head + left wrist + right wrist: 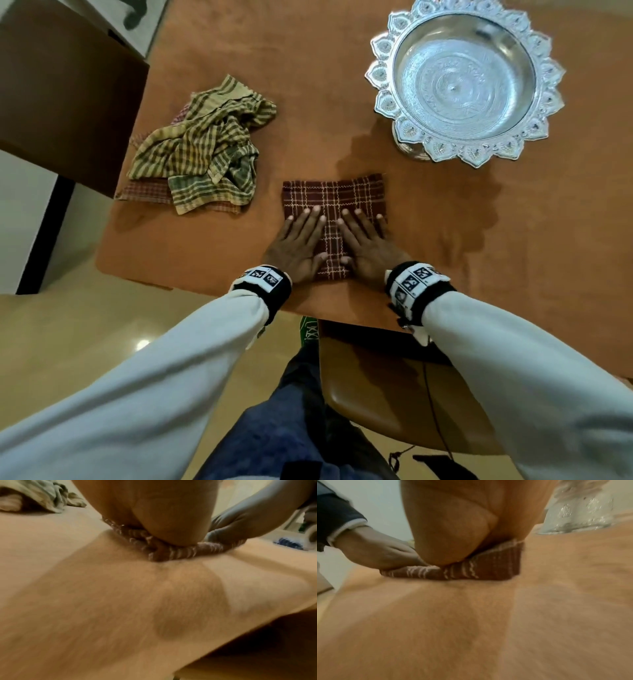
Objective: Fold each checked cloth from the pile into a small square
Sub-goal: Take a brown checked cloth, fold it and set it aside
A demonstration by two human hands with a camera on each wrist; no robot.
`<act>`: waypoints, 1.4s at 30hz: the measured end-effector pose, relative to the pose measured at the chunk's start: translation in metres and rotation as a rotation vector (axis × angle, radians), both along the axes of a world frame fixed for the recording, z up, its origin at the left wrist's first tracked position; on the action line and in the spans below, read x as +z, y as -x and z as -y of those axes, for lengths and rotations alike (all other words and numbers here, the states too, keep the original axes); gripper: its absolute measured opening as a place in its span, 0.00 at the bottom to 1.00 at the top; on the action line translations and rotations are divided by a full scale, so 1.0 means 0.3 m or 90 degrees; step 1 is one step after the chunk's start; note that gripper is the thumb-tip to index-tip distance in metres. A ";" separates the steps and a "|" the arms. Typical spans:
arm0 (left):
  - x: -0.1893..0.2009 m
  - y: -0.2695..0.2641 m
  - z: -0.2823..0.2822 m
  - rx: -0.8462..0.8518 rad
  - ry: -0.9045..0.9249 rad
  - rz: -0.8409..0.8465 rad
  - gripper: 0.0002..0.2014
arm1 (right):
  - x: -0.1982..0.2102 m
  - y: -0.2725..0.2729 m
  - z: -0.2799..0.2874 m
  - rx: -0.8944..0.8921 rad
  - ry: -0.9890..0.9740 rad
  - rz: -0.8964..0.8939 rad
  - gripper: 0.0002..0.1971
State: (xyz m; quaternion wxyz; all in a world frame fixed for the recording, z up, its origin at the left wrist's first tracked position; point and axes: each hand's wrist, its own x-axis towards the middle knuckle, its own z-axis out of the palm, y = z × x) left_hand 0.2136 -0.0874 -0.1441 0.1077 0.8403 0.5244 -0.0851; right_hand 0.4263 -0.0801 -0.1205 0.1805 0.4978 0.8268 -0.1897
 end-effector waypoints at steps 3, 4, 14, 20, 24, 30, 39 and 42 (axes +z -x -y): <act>-0.010 0.097 0.059 -0.001 -0.031 0.002 0.36 | -0.010 -0.115 0.039 -0.022 -0.032 0.016 0.40; -0.011 0.123 0.080 0.003 -0.038 0.002 0.36 | -0.006 -0.143 0.048 -0.022 -0.034 0.033 0.41; 0.059 0.058 0.169 -0.112 -0.015 -0.014 0.34 | 0.061 -0.022 0.122 0.063 0.038 0.033 0.39; 0.057 0.104 0.229 -0.067 -0.013 0.050 0.17 | 0.067 -0.133 0.176 -0.027 0.037 0.017 0.37; 0.130 0.038 0.205 -0.013 -0.093 0.055 0.07 | 0.123 -0.071 0.153 -0.100 0.035 -0.066 0.36; 0.203 0.027 0.189 0.179 -0.005 0.195 0.07 | 0.135 -0.014 0.131 -0.127 0.038 -0.060 0.37; 0.242 0.129 0.213 0.170 0.055 0.260 0.10 | 0.207 -0.159 0.175 -0.122 -0.005 -0.222 0.15; 0.232 0.155 0.225 0.222 0.066 0.329 0.04 | 0.238 -0.189 0.187 -0.229 0.054 -0.375 0.10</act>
